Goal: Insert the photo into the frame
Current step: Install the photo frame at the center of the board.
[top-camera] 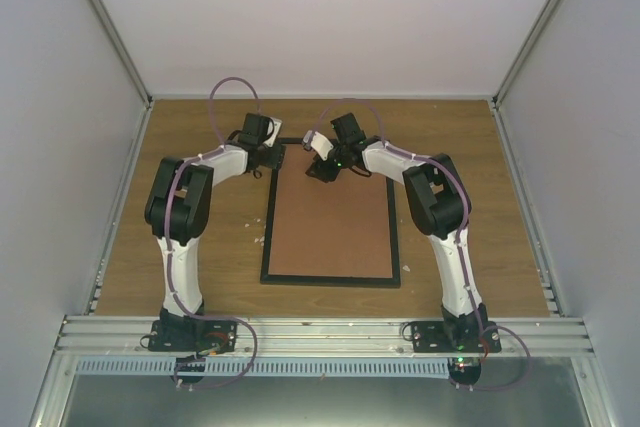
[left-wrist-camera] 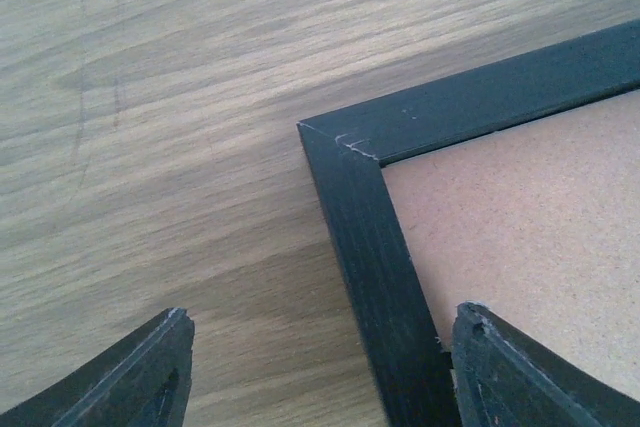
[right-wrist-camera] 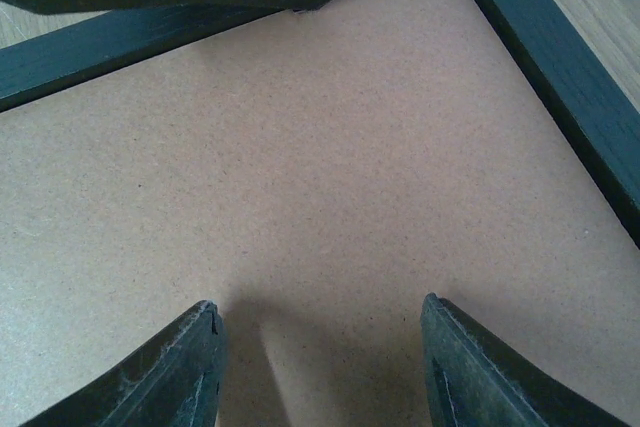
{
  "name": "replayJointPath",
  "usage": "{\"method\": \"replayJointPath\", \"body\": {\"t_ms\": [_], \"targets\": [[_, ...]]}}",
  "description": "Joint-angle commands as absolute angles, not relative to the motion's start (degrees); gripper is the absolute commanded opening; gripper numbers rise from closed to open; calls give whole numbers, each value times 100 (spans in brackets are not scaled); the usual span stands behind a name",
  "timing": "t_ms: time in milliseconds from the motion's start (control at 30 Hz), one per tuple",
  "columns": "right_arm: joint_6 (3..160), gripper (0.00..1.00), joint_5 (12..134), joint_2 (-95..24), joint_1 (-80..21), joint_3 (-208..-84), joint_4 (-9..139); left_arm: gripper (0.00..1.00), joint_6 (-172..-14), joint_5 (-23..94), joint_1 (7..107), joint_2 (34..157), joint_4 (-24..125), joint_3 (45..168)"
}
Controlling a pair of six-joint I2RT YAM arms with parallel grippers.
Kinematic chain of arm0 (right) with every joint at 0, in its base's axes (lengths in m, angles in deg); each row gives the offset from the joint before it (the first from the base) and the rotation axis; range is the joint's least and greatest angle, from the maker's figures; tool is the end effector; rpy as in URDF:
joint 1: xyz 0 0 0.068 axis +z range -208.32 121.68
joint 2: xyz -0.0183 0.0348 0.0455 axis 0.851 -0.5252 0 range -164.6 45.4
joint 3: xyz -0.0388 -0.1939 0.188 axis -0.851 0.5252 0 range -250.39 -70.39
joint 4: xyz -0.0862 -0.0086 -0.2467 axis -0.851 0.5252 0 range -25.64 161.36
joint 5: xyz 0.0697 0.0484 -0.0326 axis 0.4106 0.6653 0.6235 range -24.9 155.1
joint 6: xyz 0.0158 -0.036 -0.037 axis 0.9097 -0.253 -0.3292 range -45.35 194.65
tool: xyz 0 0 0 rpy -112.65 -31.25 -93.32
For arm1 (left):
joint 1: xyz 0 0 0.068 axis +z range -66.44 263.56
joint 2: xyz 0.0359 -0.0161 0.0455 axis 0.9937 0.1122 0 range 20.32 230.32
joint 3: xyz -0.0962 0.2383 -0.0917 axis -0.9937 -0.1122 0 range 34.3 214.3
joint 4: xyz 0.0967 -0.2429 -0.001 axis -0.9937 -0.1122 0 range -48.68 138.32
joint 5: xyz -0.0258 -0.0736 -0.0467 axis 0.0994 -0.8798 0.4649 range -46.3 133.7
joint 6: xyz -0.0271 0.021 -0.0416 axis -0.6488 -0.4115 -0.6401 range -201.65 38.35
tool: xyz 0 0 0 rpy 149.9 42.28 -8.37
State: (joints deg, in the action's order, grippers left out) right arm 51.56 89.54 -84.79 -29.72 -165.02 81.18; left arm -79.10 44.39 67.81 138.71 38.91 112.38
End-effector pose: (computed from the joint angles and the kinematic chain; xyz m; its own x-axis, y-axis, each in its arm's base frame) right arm 0.4228 0.2473 0.1371 -0.3818 -0.6148 -0.6901 -0.8776 0.4754 0.0620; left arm 0.4255 -0.1196 0.1494 -0.7218 0.2497 -0.6455 0.2963 0.9544 0.0379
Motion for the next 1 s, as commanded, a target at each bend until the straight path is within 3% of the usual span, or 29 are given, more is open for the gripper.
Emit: {"method": "replayJointPath", "body": {"t_ms": [0, 333, 533, 967], "targets": [[5320, 55, 8655, -9074, -3000, -16331, 8816, 70, -7429, 4619, 6421, 14236, 2772, 10867], [5355, 55, 8687, -9080, -3002, -16350, 8851, 72, -7508, 3944, 6677, 14250, 2325, 11482], [5371, 55, 8750, -9021, -3000, -16346, 8903, 75, -7825, 2882, 7193, 13822, 2151, 11821], [5068, 56, 9093, -8111, -2746, -16030, 8909, 77, -7732, 2269, 7745, 12434, 1633, 10554]]}}
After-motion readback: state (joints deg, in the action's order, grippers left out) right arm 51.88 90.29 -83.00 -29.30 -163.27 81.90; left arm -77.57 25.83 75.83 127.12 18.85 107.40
